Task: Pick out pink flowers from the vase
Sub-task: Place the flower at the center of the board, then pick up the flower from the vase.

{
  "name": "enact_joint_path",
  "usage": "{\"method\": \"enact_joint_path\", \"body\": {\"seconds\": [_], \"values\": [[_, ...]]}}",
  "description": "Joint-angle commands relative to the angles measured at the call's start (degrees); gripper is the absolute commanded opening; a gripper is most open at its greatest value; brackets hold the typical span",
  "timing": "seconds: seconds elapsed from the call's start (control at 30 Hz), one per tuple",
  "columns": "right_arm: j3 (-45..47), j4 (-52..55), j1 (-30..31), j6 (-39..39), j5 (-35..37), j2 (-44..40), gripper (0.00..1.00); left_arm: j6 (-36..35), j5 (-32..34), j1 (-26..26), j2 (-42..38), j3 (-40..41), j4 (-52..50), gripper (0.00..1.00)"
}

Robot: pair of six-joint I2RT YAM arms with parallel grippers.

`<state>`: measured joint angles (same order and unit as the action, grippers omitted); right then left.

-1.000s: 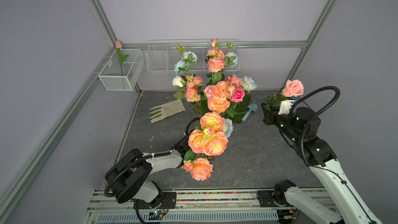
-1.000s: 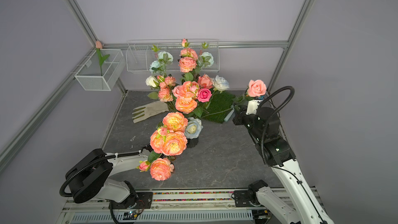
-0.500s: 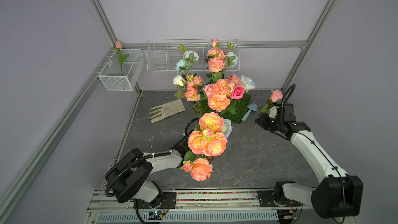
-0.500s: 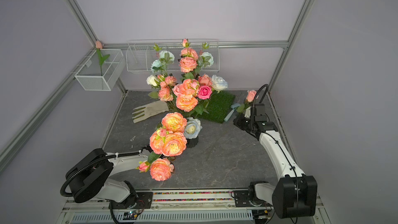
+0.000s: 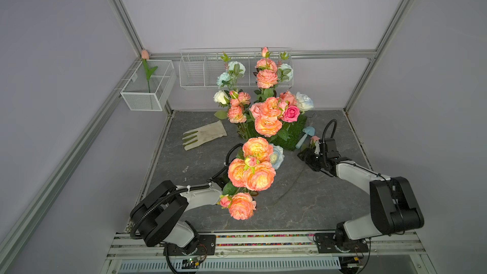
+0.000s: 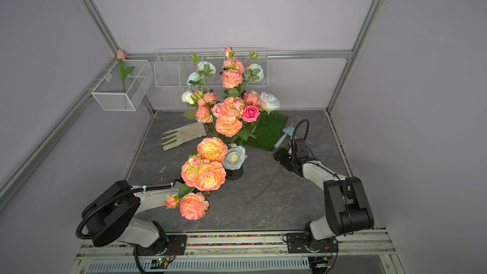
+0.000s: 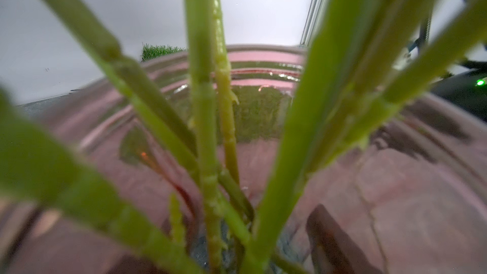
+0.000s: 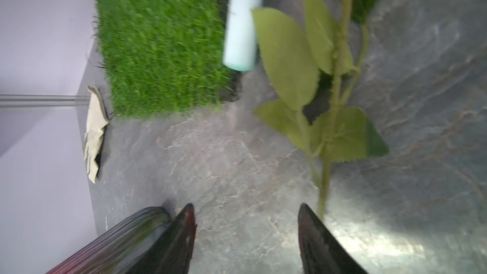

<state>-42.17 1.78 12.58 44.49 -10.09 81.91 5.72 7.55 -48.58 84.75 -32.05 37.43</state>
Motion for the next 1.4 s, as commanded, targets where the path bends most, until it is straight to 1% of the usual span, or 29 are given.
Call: {"method": "enact_joint_path", "body": {"seconds": [0.0,0.07,0.13,0.2,0.27,0.37,0.47,0.57,0.63,0.83,0.9,0.93,0.97,1.1,1.23,1.37], "values": [[-2.0,0.7,3.8,-7.7,6.9,-8.8,0.64,0.8,-3.5,0.0,2.8,1.1,-9.1,0.00],[-1.9,0.8,5.2,-11.5,5.1,-12.7,0.62,0.7,-4.5,0.0,2.6,1.2,-9.2,0.00],[-1.5,-0.7,6.2,-14.4,-1.6,-15.4,0.61,0.6,-5.6,0.0,2.4,1.3,-9.6,0.00],[-0.5,-3.6,7.7,-15.5,-9.1,-17.3,0.60,0.5,-5.8,0.0,2.0,1.4,-10.2,0.00],[0.6,-5.9,9.8,-16.3,-14.3,-19.0,0.60,0.5,-6.2,0.0,1.7,1.8,-10.3,0.00],[1.5,-6.7,14.2,-17.9,-18.7,-21.3,0.58,0.3,-7.8,0.0,1.0,1.8,-10.7,0.00],[0.6,-6.0,17.8,-20.5,-22.0,-22.7,0.55,-0.1,-9.0,0.0,0.1,2.1,-11.1,0.00],[-1.9,-3.7,21.2,-23.8,-23.0,-23.2,0.51,0.2,-9.9,0.0,-0.7,2.7,-10.8,0.00],[-3.5,-3.4,22.1,-24.6,-22.9,-23.1,0.50,0.3,-10.5,0.0,-0.9,2.8,-11.3,0.00],[-6.5,-9.5,22.2,-23.2,-19.7,-20.2,0.47,1.1,-13.5,0.1,-1.8,3.6,-11.4,0.00],[-7.8,-10.5,22.2,-23.1,-17.2,-18.2,0.46,1.3,-14.1,0.1,-2.0,3.7,-11.8,0.00],[-7.8,-11.1,22.1,-23.2,-16.8,-17.3,0.46,1.2,-14.3,0.1,-2.0,3.8,-12.0,0.00],[-9.8,-11.6,22.0,-23.1,-16.2,-16.4,0.46,1.3,-14.3,0.1,-2.2,3.8,-12.1,0.00],[-11.2,-13.9,21.6,-21.6,-13.2,-14.1,0.42,1.2,-14.2,0.1,-3.0,4.4,-12.2,0.00],[-11.8,-14.3,21.5,-22.0,-13.1,-13.2,0.39,1.0,-14.1,0.1,-3.2,4.6,-12.8,0.00],[-12.2,-15.1,22.0,-22.0,-15.5,-12.3,0.41,1.4,-14.1,0.1,-2.7,4.5,-12.8,0.00]]}}
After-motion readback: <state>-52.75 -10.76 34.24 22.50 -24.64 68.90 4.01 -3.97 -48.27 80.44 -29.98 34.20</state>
